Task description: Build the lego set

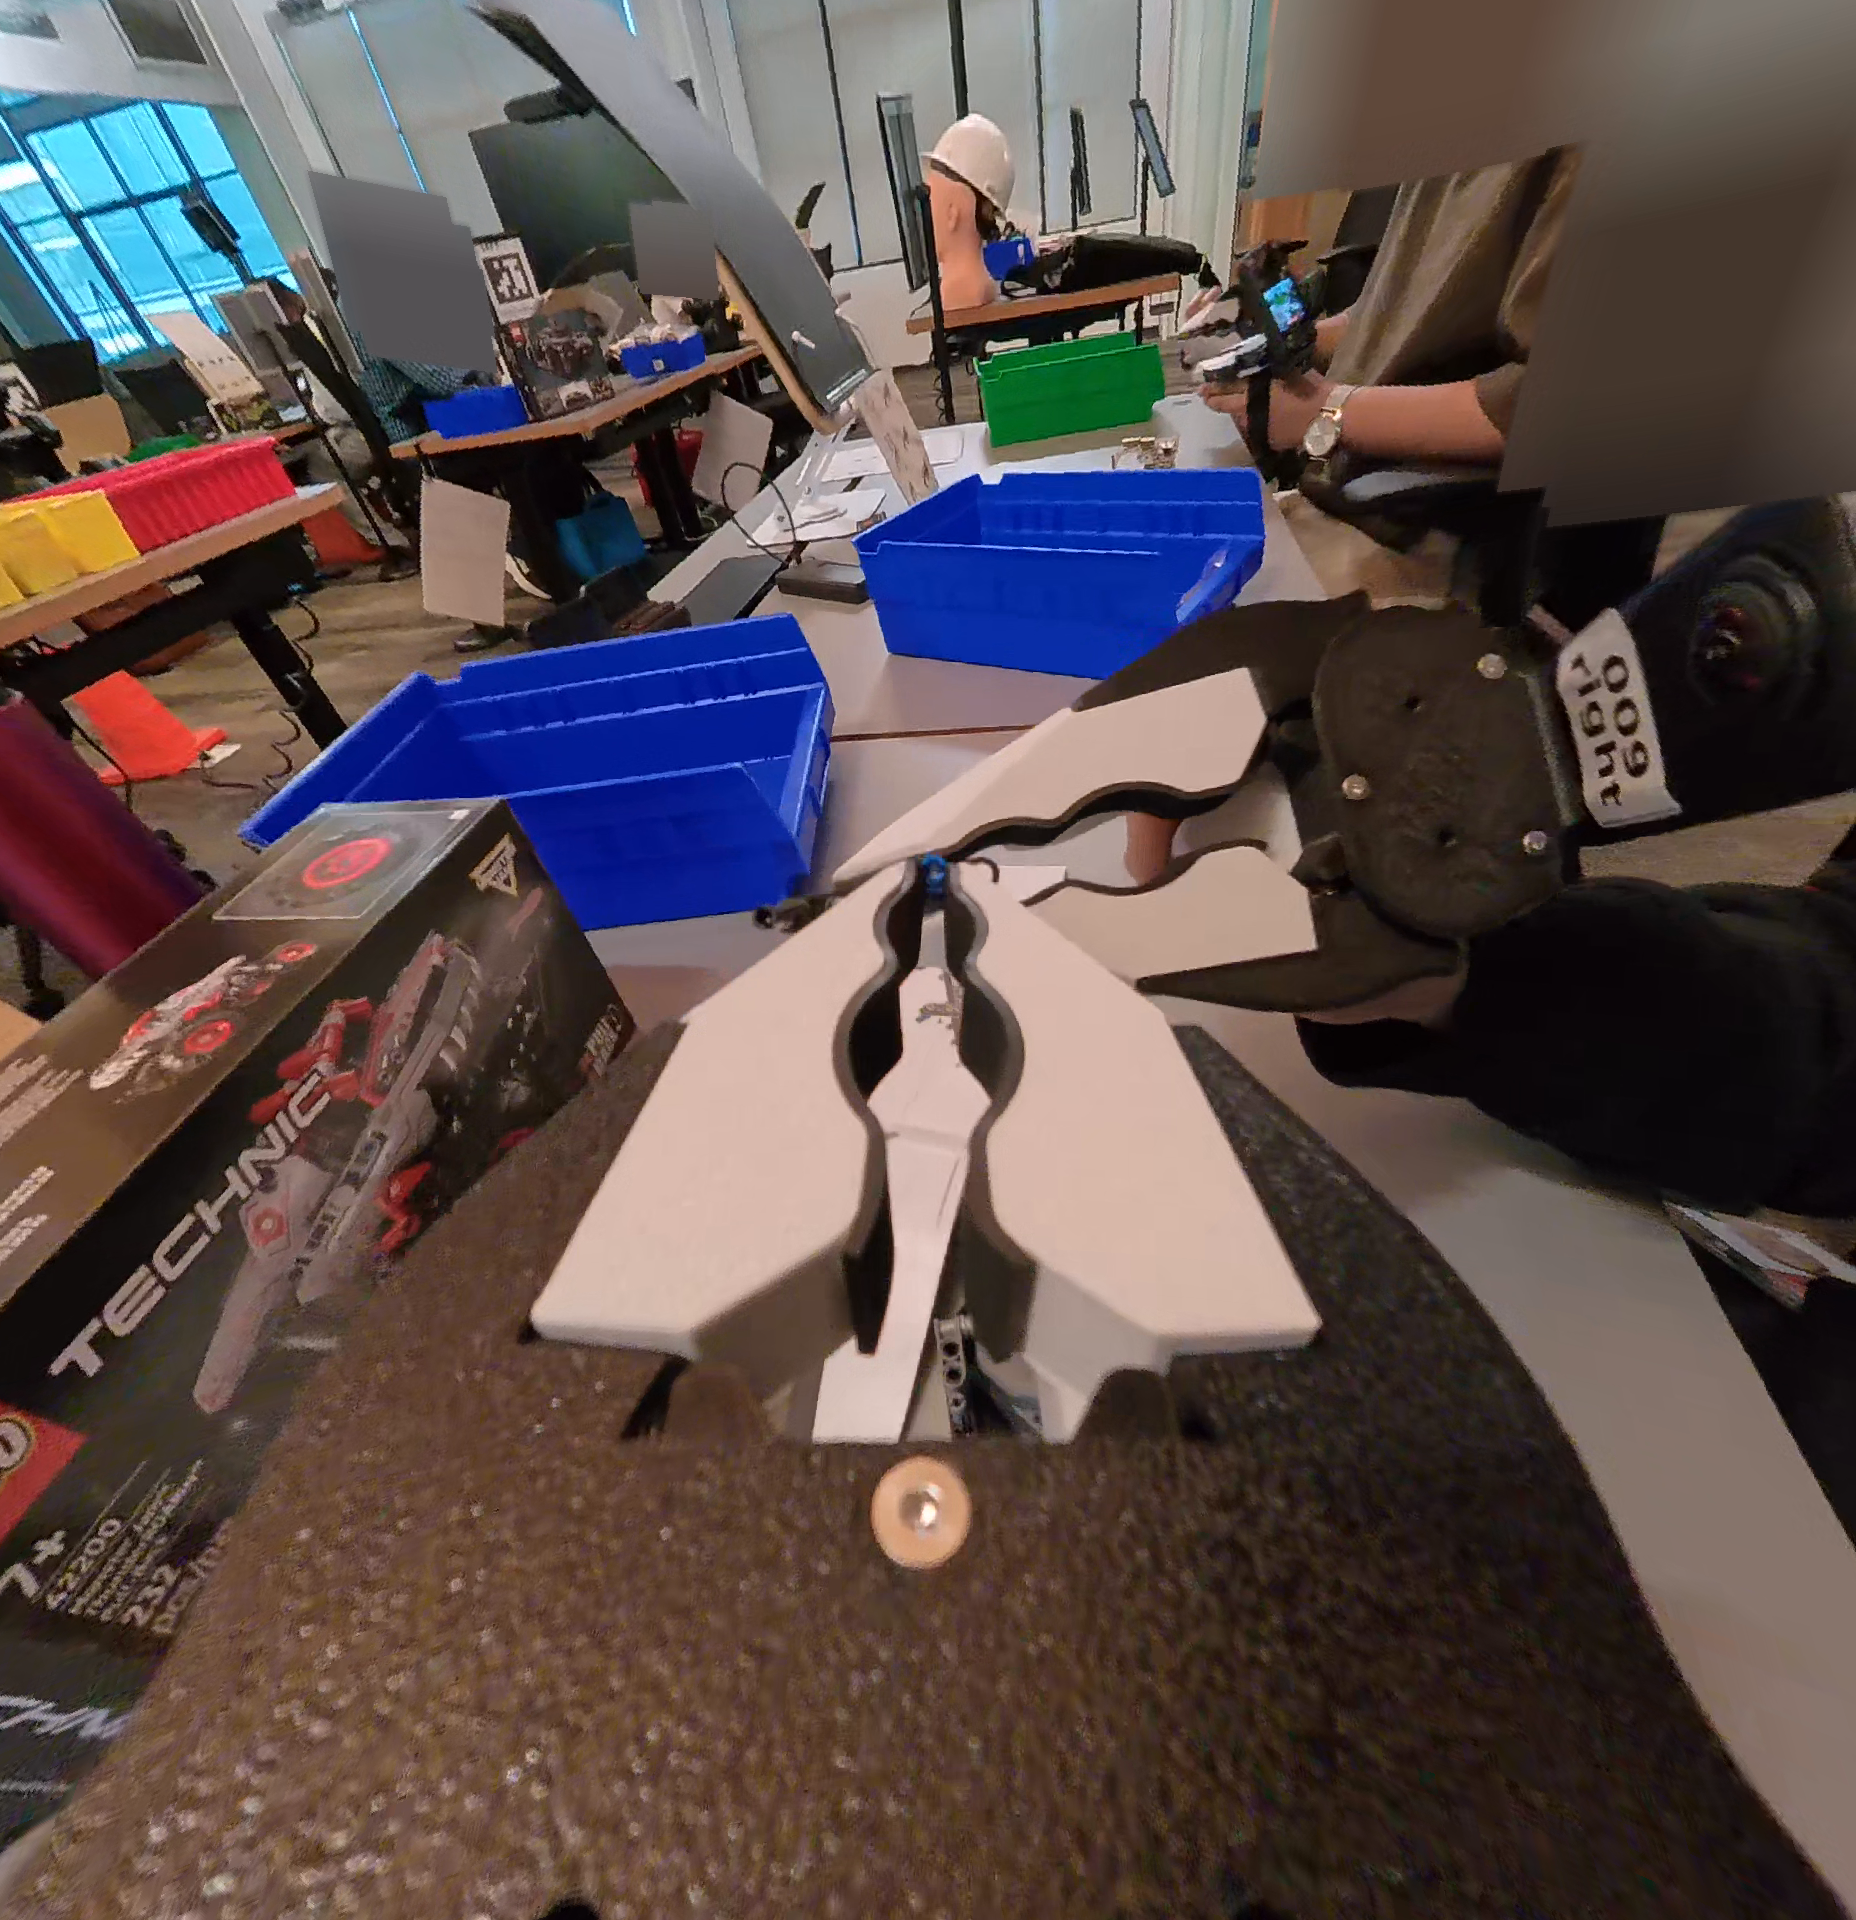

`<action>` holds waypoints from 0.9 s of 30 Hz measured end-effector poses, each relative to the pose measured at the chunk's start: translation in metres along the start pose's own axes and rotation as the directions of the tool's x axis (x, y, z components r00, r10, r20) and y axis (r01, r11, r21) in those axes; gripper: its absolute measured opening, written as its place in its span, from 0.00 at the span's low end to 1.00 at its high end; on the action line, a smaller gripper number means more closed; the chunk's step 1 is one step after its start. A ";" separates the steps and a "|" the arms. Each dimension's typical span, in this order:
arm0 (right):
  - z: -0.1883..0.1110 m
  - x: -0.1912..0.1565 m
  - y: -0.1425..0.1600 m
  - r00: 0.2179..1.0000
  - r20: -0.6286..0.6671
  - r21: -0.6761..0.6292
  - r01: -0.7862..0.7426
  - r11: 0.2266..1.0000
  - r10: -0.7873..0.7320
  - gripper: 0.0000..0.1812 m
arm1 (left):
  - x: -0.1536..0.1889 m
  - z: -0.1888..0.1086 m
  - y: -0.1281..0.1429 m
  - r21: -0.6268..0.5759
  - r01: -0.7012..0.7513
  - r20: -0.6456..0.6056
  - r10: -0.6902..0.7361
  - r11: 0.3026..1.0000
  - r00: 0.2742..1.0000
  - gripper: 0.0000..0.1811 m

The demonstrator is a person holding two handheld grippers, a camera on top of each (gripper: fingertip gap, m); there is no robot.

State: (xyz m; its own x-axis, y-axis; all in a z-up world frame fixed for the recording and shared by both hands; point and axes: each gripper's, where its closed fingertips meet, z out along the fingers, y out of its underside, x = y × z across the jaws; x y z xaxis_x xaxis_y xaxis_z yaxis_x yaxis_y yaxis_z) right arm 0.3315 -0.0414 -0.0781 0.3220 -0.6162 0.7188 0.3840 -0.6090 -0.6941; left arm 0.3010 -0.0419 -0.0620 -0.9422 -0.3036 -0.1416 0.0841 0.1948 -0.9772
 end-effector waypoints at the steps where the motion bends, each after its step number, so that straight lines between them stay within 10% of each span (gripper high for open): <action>1: 0.000 0.001 0.001 1.000 -0.011 -0.009 0.020 1.000 -0.020 0.03 | 0.000 0.000 0.001 -0.004 0.012 -0.005 -0.012 1.000 1.000 0.01; 21: -0.001 0.006 0.022 0.996 -0.009 -0.068 0.087 0.994 -0.087 0.03 | -0.010 -0.007 0.015 -0.126 -0.080 0.024 0.083 0.989 0.996 0.01; 27: -0.008 0.035 0.064 0.996 -0.046 -0.140 -0.080 0.987 0.074 0.03 | -0.064 -0.035 0.120 -0.537 -0.061 0.009 0.078 0.841 0.997 0.01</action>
State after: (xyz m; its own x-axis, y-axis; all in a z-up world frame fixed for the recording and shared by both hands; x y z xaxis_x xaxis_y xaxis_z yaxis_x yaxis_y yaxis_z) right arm 0.3604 -0.1054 -0.0976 0.3092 -0.6819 0.6629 0.2318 -0.6220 -0.7479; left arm 0.3603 0.0333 -0.1650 -0.9298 -0.2960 -0.2186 -0.0462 0.6833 -0.7286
